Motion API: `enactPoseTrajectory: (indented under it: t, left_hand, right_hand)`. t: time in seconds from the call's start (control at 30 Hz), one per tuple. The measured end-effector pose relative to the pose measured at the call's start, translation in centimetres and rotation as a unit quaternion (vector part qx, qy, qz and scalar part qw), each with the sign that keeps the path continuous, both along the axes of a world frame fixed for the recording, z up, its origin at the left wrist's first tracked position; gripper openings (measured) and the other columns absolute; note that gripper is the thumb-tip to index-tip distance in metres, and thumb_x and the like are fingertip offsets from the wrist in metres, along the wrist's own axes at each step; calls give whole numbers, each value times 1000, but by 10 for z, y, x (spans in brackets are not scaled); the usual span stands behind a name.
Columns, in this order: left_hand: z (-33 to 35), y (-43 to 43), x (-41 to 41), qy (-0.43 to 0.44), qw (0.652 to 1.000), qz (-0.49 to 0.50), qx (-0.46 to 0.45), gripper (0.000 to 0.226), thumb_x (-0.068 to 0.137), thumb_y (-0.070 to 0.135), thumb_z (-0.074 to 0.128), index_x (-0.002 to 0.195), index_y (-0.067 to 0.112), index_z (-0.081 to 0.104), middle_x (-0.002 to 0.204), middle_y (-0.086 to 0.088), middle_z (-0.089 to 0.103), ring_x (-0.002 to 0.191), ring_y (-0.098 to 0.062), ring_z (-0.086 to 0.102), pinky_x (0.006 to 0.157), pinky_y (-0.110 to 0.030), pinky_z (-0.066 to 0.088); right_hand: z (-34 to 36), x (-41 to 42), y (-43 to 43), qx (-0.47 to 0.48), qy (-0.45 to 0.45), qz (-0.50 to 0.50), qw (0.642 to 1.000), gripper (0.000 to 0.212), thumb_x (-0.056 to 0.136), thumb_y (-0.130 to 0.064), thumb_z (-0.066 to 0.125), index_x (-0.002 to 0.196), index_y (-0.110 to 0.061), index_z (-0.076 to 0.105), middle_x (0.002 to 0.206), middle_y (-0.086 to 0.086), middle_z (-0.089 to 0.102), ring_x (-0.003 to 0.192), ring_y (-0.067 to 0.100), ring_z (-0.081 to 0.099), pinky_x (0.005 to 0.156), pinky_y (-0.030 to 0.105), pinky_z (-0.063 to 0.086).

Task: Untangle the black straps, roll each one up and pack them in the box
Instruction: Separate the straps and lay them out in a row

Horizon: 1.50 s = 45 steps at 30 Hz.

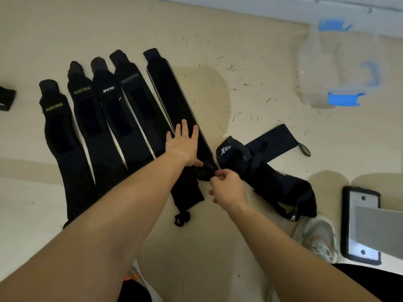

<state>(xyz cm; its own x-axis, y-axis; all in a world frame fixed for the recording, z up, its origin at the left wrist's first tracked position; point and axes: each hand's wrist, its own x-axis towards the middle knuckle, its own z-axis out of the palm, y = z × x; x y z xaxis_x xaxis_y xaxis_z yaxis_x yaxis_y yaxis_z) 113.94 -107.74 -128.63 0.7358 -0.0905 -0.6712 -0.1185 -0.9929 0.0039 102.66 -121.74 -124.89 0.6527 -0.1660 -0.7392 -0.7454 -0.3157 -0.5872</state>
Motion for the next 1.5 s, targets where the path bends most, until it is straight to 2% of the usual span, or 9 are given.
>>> enactPoseTrajectory:
  t: [0.2,0.37,0.57,0.67,0.8,1.0,1.13,1.33,1.5]
  left_hand:
    - [34,-38,-5,-110,986,-15,-127,73,92,48,64,154,20,37,153,-8,46,134,-32,50,106,-48,47]
    - [32,-74,-17,-25,977,70,-199,78,94,39,71,157,24,29,144,-8,52,124,-31,57,95,-48,54]
    - [26,-91,-12,-97,895,261,-348,20,101,19,58,113,21,74,103,6,68,95,-15,61,76,-24,50]
    - [37,-95,-4,-75,847,327,-412,20,103,18,55,92,20,71,89,2,69,85,-17,65,65,-23,51]
    - [67,-85,9,-20,746,453,-488,23,108,29,52,115,14,68,102,-4,72,80,-16,71,61,-24,57]
    - [120,-74,20,54,758,387,-522,19,103,36,60,110,21,71,101,2,71,87,-15,66,74,-26,55]
    - [162,-71,18,48,745,389,-540,34,92,38,71,117,15,72,117,-2,75,115,-23,69,106,-38,52]
    - [173,-64,-8,38,739,415,-530,36,101,37,63,127,13,67,116,-4,75,101,-22,75,75,-28,60]
    - [159,-69,-34,37,740,435,-511,34,102,38,61,126,15,68,111,-3,76,99,-24,75,75,-30,59]
  right_hand:
    - [26,25,-59,-112,-100,20,988,24,94,-17,54,112,-22,68,106,-5,69,100,19,66,89,35,54]
    - [14,26,-114,-254,-77,206,942,48,95,-28,57,143,-26,50,138,7,48,121,30,54,96,40,50]
    - [-5,10,-147,-238,12,313,919,48,97,-29,55,145,-26,49,135,7,49,115,29,56,91,37,49]
    - [-5,11,-146,-221,33,321,921,48,97,-31,54,145,-26,48,140,8,44,111,30,58,88,35,48]
    - [2,17,-145,-199,82,338,916,52,95,-34,56,145,-25,46,142,8,40,114,30,58,97,38,49]
    - [23,15,-147,-171,52,303,936,42,96,-12,50,137,-15,56,137,7,61,125,28,56,100,31,44]
    - [39,14,-161,-197,33,254,946,53,96,-9,47,148,-14,45,150,9,50,136,31,49,111,37,41]
    - [33,-20,-205,-250,70,288,922,66,87,-20,59,151,-29,42,146,14,40,131,36,48,113,38,40]
    - [23,-44,-204,-231,107,341,905,88,69,-36,87,144,-40,41,147,8,14,121,39,48,109,41,46]
